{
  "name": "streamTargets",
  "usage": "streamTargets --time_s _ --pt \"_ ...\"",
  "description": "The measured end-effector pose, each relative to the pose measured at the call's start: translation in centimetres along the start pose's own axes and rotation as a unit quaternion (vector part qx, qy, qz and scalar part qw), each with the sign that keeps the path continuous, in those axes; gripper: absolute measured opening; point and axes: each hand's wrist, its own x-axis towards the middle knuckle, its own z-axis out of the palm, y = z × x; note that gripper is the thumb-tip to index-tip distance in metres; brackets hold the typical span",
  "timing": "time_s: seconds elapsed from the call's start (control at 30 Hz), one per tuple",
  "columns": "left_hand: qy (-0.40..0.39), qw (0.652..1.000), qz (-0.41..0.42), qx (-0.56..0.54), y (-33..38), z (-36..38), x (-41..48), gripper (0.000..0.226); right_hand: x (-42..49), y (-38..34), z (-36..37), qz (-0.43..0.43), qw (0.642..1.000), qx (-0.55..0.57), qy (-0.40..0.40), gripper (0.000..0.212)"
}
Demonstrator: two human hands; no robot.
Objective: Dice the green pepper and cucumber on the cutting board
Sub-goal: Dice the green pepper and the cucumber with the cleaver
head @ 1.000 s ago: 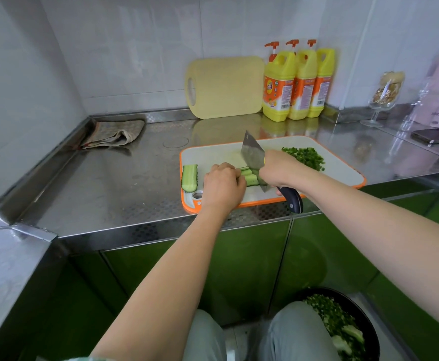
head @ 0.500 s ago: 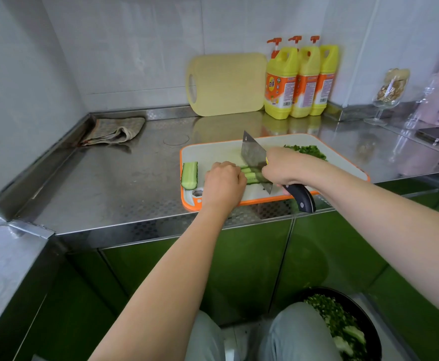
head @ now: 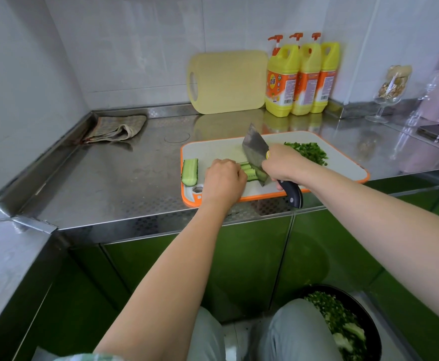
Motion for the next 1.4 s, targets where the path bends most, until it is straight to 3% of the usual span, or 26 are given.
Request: streamTargets --time_s 0.17,0.23,0.33,0.47,0.6,0.97,1.07,1.33,1.4 --pt "0.0 1.0 0.001 -0.003 -0.1 0.1 0.0 0.027 -1.1 0.0 -1.5 -0.017 1.0 0.014 0.015 0.012" --pt "0.002 1.0 0.003 0.002 -0.1 0.2 0.0 0.027 -1.9 -0.7 -2.0 -0.021 0.999 -0.034 -0.018 0.01" --pt "0.002 1.0 0.007 0.008 0.0 0.2 0.0 0.028 -2.6 -1.5 -1.6 -0.03 0.989 -0.134 -0.048 0.022" --pt "-0.001 1.0 0.009 0.014 0.3 -0.2 -0.2 0.028 -2.1 -2.4 -1.3 -0.022 0.98 -0.186 -0.067 0.023" --pt "-0.004 1.0 0.007 0.004 0.4 -0.5 -0.4 0.029 -1.4 -2.4 -0.8 -0.014 0.984 -0.161 -0.07 0.013" --pt "0.023 1.0 0.018 -0.006 0.3 -0.4 -0.2 0.025 -0.8 -0.1 -0.1 -0.045 0.996 -0.064 0.049 0.023" --pt "0.037 0.999 0.015 0.01 0.3 -0.4 -0.2 0.025 -1.4 -0.9 -1.1 -0.04 0.996 -0.076 0.004 0.008" --pt "0.025 0.999 -0.016 0.022 0.4 -0.5 -0.4 0.027 -1.7 -2.3 -0.9 -0.034 0.982 -0.173 -0.068 0.022" --pt "0.021 0.999 -0.018 0.022 0.5 -0.5 -0.5 0.027 -1.5 -2.5 -0.7 -0.034 0.978 -0.194 -0.067 0.017"
